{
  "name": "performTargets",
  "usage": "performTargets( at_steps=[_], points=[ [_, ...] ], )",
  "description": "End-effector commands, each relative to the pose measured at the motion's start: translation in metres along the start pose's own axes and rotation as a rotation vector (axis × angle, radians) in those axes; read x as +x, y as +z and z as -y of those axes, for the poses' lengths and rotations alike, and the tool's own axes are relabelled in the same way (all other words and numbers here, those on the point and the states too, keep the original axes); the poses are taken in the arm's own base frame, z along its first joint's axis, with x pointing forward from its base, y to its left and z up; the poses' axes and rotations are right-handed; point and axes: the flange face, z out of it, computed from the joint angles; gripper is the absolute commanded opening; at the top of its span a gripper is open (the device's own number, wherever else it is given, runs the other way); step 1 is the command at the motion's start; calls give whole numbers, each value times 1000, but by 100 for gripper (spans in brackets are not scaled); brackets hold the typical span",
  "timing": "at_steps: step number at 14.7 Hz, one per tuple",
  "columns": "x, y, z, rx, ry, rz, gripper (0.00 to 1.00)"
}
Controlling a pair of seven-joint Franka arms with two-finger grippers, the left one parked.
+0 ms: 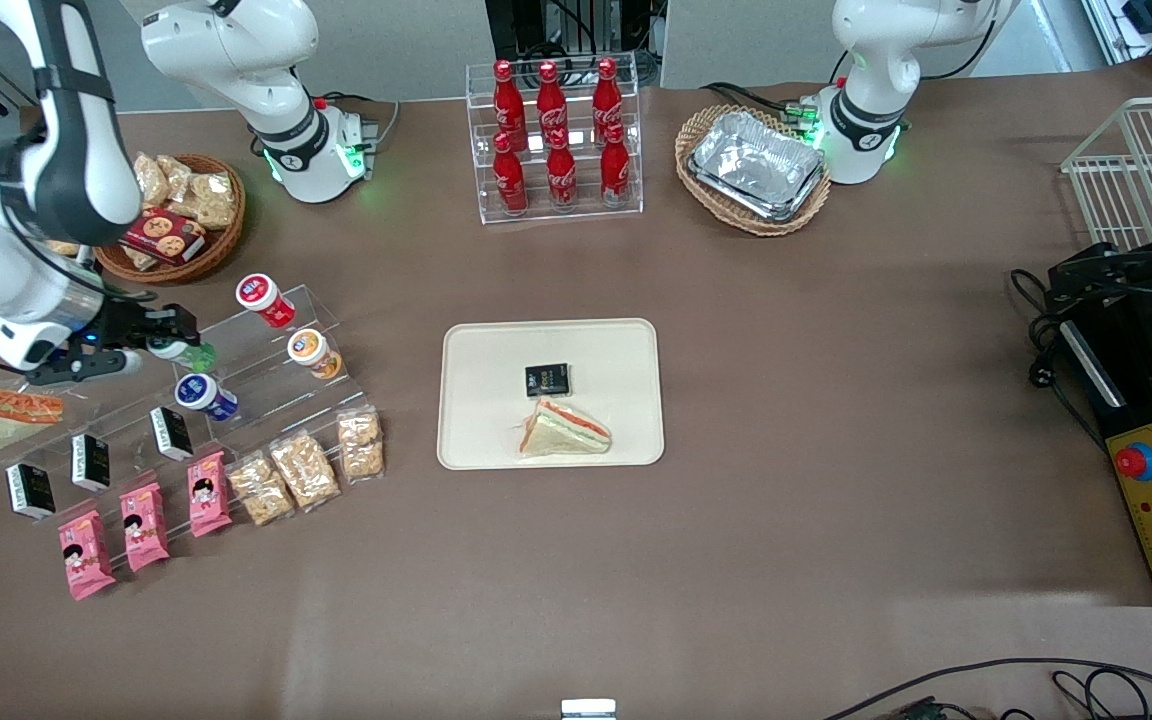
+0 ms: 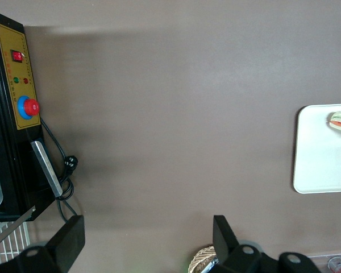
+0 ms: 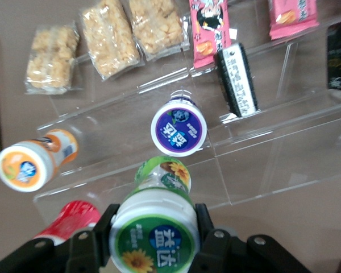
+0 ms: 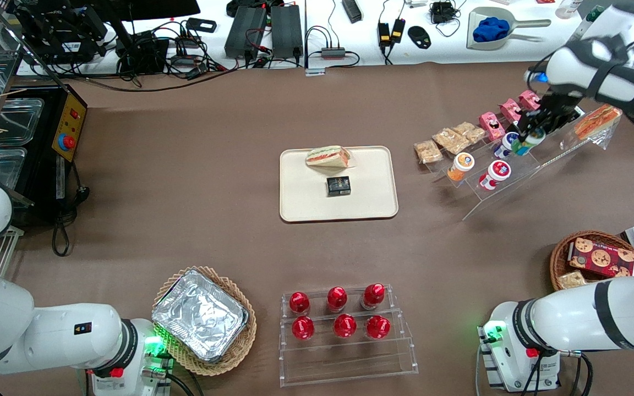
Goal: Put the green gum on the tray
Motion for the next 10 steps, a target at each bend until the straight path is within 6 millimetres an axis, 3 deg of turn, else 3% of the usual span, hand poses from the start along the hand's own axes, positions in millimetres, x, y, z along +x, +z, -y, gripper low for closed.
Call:
performTargets(
  at_steps=[1, 6, 8, 10],
  points=[
    [15, -67, 2, -14, -17, 52, 42],
    [11, -157, 21, -9, -30, 73, 42],
    [18, -170, 34, -10, -42, 94, 42],
    [27, -160, 71, 2, -17, 112, 42]
  ],
)
